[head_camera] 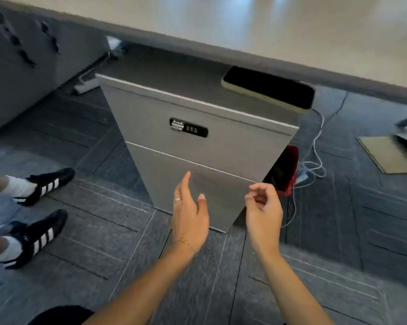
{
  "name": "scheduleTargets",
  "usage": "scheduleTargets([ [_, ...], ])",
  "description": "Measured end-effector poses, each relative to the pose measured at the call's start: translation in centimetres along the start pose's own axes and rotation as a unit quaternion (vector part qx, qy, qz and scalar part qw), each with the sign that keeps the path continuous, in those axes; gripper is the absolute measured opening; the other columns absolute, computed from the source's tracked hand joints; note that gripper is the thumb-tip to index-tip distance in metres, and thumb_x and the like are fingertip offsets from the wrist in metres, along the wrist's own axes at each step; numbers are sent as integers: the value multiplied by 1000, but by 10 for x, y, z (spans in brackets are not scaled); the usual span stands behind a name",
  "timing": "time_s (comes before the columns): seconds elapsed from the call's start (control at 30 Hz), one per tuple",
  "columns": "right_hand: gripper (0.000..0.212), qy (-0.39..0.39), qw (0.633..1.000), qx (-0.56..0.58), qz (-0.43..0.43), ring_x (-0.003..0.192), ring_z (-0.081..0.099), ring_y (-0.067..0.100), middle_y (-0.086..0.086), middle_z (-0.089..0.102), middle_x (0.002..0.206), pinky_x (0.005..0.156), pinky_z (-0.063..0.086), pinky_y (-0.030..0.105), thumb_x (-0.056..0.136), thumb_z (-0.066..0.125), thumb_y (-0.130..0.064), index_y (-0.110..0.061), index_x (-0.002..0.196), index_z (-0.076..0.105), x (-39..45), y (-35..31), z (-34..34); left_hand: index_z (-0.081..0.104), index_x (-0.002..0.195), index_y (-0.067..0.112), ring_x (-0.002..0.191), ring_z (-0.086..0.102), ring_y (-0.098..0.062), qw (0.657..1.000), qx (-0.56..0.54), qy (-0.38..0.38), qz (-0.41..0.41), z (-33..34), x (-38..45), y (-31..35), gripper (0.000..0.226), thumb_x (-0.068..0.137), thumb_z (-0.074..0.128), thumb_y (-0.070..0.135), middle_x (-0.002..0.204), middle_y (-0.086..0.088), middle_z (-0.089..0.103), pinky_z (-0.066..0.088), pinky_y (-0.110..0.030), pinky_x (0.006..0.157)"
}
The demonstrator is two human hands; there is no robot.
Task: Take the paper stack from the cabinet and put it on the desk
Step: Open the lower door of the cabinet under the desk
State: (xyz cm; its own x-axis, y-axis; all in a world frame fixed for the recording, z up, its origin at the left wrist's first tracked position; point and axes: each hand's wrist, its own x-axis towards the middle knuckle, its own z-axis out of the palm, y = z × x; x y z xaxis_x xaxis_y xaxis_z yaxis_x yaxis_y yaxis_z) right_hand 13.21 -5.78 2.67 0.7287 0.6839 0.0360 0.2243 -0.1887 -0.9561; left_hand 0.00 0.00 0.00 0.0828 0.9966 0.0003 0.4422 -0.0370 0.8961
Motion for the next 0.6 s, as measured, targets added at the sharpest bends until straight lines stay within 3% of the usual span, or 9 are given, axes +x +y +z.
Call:
scheduleTargets([
  [0.17,33,45,998,-4,-39,80,62,27,12,62,93,77,53,35,84,80,-19,-26,96,50,20,32,7,18,156,35,145,37,-12,999,-38,3,31,32,3,-22,68,99,51,18,162,8,23,27,-16,105],
  [0.33,30,31,998,-3,-48,77,62,13,6,66,92,79,54,31,82,82,-25,-23,100,57,32,37,1,8,158,37,145,38,-22,999,7,-2,46,54,-9,-25,84,94,57,13,168,3,4,32,-19,102],
  [0.47,31,-1,998,-9,-56,79,63,16,3,66,89,81,55,34,81,81,-30,-23,101,59,33,40,-5,1,158,38,139,46,-30,997,45,-43,48,71,-34,-14,95,89,60,10,168,1,2,47,-35,105],
  [0.6,30,-42,992,-41,-111,64,49,11,0,54,73,69,49,36,85,77,-34,-11,93,58,33,39,-11,-2,156,39,133,52,-36,996,55,-48,52,82,-46,-12,103,84,68,15,167,0,-1,54,-43,96],
])
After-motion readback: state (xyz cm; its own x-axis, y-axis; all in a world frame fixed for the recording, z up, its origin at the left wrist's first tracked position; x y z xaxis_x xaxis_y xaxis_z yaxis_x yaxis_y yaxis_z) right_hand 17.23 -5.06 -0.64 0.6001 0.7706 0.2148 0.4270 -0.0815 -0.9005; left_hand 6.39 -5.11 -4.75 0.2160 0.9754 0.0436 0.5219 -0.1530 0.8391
